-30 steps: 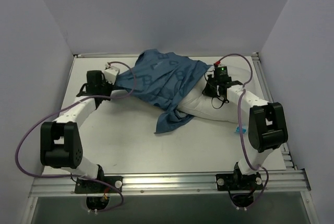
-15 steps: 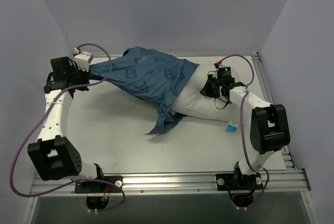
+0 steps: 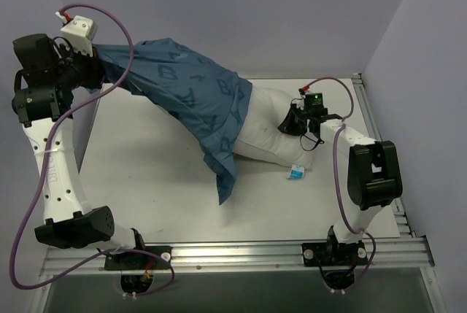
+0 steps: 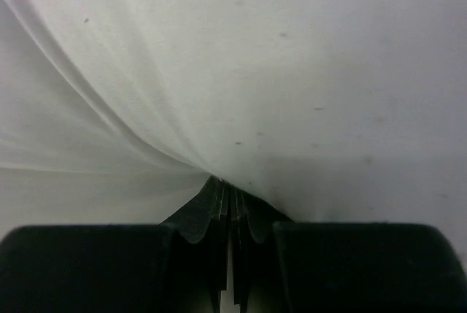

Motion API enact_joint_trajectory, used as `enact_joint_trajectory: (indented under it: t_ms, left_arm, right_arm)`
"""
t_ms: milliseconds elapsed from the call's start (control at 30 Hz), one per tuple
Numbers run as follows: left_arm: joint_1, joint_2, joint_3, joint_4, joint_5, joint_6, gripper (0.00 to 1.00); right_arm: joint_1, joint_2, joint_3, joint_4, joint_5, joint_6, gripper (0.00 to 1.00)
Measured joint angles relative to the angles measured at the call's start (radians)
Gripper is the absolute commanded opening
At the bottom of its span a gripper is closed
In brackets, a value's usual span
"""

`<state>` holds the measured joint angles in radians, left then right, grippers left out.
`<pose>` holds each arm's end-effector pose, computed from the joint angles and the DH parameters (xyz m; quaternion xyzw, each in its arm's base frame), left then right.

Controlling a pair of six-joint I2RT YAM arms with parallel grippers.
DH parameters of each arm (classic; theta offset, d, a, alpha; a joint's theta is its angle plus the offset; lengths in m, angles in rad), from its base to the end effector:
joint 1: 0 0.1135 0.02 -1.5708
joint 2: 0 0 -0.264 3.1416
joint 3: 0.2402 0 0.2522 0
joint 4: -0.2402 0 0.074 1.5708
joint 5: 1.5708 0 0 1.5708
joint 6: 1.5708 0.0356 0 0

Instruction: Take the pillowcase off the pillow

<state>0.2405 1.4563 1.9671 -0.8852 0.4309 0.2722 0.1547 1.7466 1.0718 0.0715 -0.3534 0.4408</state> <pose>0.2689 0.0506 0.5090 0.1332 0.8052 -0.0314 0.5770 0.3769 0.0712 0.2063 0.0433 0.8742 0.2831 0.3921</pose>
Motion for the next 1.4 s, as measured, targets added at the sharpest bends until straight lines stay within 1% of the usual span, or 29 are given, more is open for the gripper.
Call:
enact_joint_trajectory:
  t_ms: [67, 133, 167, 200, 233, 267, 300, 367, 467, 500, 567, 600, 733, 833, 1000, 1100, 1200, 1333, 1400]
  left_arm:
    - [0.001, 0.005, 0.04, 0.0, 0.022, -0.027, 0.02]
    - [0.001, 0.005, 0.043, -0.001, 0.036, -0.053, 0.02]
    - [0.001, 0.008, 0.042, -0.001, 0.04, -0.064, 0.02]
    - [0.001, 0.01, 0.035, 0.005, 0.043, -0.08, 0.02]
    - [0.002, 0.011, 0.029, 0.01, 0.043, -0.087, 0.02]
    - [0.002, 0.011, 0.017, 0.02, 0.04, -0.096, 0.02]
    - [0.001, 0.011, 0.01, 0.024, 0.037, -0.1, 0.02]
    - [-0.007, 0.012, -0.003, 0.037, 0.014, -0.106, 0.02]
    - [-0.016, 0.013, -0.016, 0.057, -0.005, -0.113, 0.02]
    - [-0.016, 0.014, -0.021, 0.067, -0.011, -0.113, 0.02]
    - [-0.016, 0.014, -0.032, 0.086, -0.022, -0.114, 0.02]
    - [-0.016, 0.014, -0.041, 0.093, -0.027, -0.114, 0.02]
    - [-0.016, 0.012, -0.091, 0.113, -0.035, -0.109, 0.02]
    - [-0.016, 0.013, -0.123, 0.112, -0.037, -0.103, 0.02]
    - [-0.016, 0.012, -0.128, 0.113, -0.039, -0.093, 0.02]
    - [-0.016, 0.012, -0.128, 0.112, -0.046, -0.081, 0.02]
    - [-0.016, 0.012, -0.128, 0.112, -0.056, -0.074, 0.02]
    - [-0.016, 0.012, -0.128, 0.111, -0.061, -0.068, 0.02]
    - [-0.016, 0.012, -0.128, 0.111, -0.061, -0.065, 0.02]
  right_arm:
    - [-0.003, -0.008, 0.006, -0.005, -0.009, -0.013, 0.0]
    - [-0.004, -0.029, 0.011, -0.038, -0.005, -0.038, 0.0]
    - [-0.003, -0.047, 0.016, -0.064, 0.009, -0.053, 0.02]
    - [-0.002, -0.067, 0.024, -0.092, 0.027, -0.07, 0.06]
    - [0.002, -0.087, 0.037, -0.126, 0.05, -0.085, 0.12]
    - [0.01, -0.107, 0.049, -0.152, 0.077, -0.1, 0.31]
    - [0.026, -0.127, 0.059, -0.175, 0.105, -0.108, 0.41]
    - [0.066, -0.169, 0.075, -0.217, 0.163, -0.14, 0.56]
    - [0.16, -0.23, 0.09, -0.259, 0.228, -0.183, 0.62]
    - [0.181, -0.243, 0.092, -0.267, 0.238, -0.191, 0.71]
    - [0.234, -0.279, 0.094, -0.288, 0.265, -0.218, 0.74]
    - [0.254, -0.294, 0.094, -0.299, 0.272, -0.232, 0.99]
    - [0.302, -0.343, 0.094, -0.338, 0.301, -0.276, 1.0]
    - [0.359, -0.372, 0.095, -0.33, 0.311, -0.299, 1.0]
    - [0.517, -0.391, 0.128, -0.235, 0.299, -0.351, 1.0]
    - [0.546, -0.385, 0.147, -0.166, 0.27, -0.37, 1.0]
    - [0.539, -0.326, 0.206, -0.128, 0.249, -0.39, 1.0]
    - [0.537, -0.185, 0.289, -0.092, 0.206, -0.399, 1.0]
    - [0.537, -0.122, 0.296, -0.081, 0.175, -0.396, 1.0]
